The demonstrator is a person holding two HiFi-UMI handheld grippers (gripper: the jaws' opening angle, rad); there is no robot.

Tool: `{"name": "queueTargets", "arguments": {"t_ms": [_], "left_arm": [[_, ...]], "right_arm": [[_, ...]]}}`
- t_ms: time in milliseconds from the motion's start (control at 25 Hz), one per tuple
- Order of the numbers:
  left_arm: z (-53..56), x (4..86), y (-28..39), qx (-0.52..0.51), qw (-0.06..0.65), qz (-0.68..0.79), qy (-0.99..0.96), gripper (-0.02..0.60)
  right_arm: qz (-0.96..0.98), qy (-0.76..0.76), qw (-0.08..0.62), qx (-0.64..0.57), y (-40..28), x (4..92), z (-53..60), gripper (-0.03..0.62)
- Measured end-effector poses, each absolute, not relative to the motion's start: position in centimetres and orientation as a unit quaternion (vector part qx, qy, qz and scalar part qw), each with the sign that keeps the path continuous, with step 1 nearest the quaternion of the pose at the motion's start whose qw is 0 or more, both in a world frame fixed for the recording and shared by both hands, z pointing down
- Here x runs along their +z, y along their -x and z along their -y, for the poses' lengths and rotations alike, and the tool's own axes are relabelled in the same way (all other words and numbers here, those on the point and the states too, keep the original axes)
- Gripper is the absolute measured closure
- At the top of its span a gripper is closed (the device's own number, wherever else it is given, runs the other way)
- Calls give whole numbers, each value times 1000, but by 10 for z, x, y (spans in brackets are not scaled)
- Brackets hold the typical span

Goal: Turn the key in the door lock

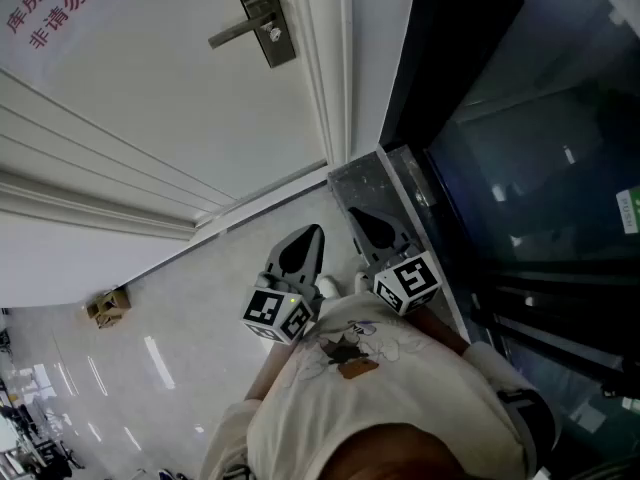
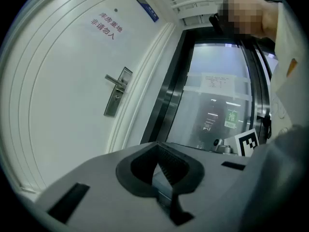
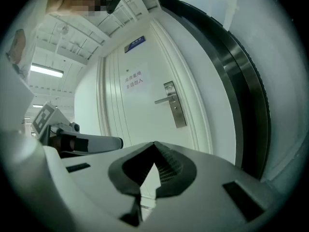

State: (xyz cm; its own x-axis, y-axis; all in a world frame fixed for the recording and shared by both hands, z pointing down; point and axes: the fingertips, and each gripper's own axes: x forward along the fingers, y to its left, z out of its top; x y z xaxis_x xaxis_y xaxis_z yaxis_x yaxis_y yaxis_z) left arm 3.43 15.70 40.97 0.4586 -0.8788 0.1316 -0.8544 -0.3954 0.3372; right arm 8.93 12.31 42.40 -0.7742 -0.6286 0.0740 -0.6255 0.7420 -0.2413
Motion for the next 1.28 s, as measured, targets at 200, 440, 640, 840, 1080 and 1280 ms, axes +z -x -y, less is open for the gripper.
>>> {"name": "queueTargets", "arguments": {"t_ms": [200,440,640,840,1080,1280], "left_arm": [[-151,413,-55,-34,184,518,-835,577],[-128,434,-43,-43,216,528,-820,576],[-80,435,-18,-51,210,516,-829,577],[-13,426,41,-56,196,510,-836,577],[48,399,110,-53,167,501,-848,576],[83,396,132,-51,171,489,-854,577]], "right_arm": [[-936,331,0,-118,-107,425,-117,588],[-939,323,-18,-121,-97,437,-94,588],[-938,325,-4,-122,-66,431,-44,586],[-939,333,6,-86,-7,413,28,585],[-931,363,-24,10,54,378,102,488],[-889,429,-106,120,72,362,152,484]]}}
